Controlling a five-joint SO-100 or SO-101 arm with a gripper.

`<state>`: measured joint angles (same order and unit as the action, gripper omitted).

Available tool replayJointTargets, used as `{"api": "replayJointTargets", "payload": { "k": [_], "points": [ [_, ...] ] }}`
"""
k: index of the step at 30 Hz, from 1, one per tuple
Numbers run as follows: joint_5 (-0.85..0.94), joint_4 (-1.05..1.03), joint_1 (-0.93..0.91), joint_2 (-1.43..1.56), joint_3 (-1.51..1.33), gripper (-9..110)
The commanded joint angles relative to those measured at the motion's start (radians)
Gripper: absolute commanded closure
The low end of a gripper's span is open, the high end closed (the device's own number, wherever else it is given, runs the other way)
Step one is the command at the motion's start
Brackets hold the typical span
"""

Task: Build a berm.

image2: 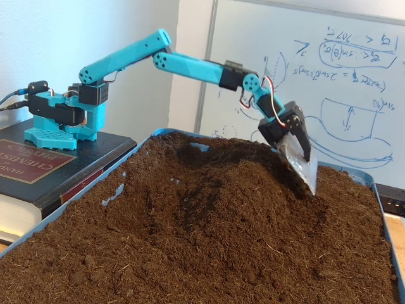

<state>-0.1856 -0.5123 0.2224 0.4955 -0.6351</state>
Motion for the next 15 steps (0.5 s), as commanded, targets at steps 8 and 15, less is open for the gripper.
{"api": "replayJointTargets", "payload": {
  "k": [8, 15],
  "points": [
    [0.074, 0.008, -0.021, -0.133, 0.299, 101],
    [0.219, 0.006, -0.063, -0.132, 0.176, 101]
  ]
}}
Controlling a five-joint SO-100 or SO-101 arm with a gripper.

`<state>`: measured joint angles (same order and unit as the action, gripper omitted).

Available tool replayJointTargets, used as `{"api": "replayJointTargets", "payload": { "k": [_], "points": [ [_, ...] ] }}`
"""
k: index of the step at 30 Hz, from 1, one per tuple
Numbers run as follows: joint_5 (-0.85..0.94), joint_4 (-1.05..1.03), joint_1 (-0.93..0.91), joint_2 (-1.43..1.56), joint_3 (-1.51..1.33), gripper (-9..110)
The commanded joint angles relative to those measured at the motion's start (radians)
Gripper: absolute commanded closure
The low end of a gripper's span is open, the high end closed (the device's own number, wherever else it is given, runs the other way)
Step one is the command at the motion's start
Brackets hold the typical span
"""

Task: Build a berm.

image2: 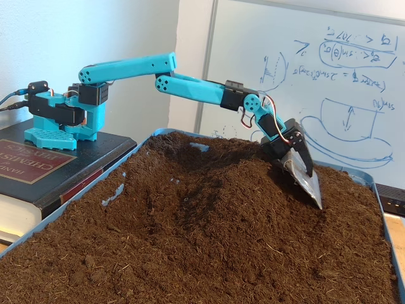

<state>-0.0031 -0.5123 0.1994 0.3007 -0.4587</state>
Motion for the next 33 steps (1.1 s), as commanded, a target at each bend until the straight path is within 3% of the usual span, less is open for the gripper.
{"api": "replayJointTargets", "payload": {
  "k": [1, 18, 33],
  "points": [
    [0.037, 0.006, -0.046, 0.075, -0.017, 101],
    [0.035, 0.006, -0.054, 0.423, -0.591, 101],
    [0.035, 0.006, -0.055, 0.580, -0.819, 101]
  ]
}}
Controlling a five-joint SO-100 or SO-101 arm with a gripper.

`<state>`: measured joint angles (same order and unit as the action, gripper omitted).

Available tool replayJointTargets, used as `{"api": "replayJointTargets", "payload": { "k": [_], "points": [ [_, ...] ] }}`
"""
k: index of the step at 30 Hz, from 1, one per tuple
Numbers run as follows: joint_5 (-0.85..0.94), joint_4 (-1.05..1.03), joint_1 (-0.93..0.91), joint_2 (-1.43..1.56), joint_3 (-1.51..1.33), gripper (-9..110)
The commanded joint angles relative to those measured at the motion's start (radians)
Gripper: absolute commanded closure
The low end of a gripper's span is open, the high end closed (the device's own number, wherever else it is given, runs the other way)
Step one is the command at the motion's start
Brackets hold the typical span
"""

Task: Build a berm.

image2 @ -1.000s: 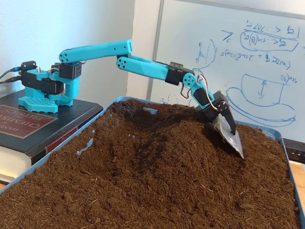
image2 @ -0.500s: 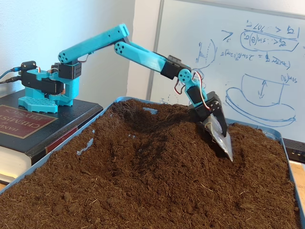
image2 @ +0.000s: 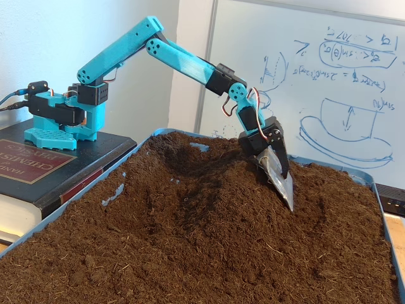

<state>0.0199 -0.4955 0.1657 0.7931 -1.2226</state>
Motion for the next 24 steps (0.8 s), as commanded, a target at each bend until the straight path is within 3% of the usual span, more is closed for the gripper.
{"api": "replayJointTargets", "payload": {
  "k": [1, 12, 24],
  "points": [
    [0.012, -0.011, -0.021, 0.100, -0.074, 101],
    [0.011, -0.006, -0.021, 0.192, -0.189, 101],
    [-0.075, -0.003, -0.046, 0.281, -0.075, 101]
  ]
}}
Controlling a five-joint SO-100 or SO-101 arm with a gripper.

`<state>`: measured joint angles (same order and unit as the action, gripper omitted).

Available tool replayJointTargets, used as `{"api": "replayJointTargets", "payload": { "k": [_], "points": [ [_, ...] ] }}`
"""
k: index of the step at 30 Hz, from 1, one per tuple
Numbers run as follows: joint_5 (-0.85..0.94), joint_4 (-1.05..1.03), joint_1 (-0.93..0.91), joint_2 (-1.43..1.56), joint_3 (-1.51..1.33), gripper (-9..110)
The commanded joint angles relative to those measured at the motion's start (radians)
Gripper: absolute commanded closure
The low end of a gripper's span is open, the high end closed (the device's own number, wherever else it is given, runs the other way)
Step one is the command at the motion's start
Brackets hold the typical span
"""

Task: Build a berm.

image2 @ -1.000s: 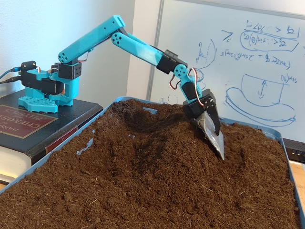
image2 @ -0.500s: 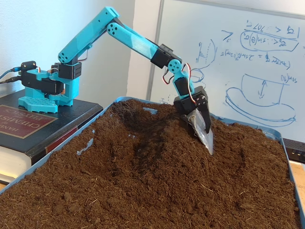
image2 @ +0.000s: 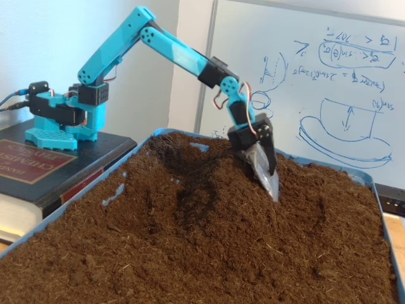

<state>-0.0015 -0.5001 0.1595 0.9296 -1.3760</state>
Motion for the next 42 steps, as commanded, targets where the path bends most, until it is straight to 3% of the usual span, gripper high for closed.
{"api": "replayJointTargets", "payload": {
  "k": [1, 13, 22, 29, 42],
  "points": [
    [-0.081, 0.000, -0.046, 0.150, 0.101, 101],
    [-0.141, 0.005, -0.147, 0.034, 0.431, 101],
    [-0.144, 0.006, 0.020, -0.204, 0.715, 101],
    [-0.129, 0.006, 0.123, -0.362, 0.758, 101],
    [-0.127, -0.009, 0.117, -0.440, 0.744, 101]
  ]
}}
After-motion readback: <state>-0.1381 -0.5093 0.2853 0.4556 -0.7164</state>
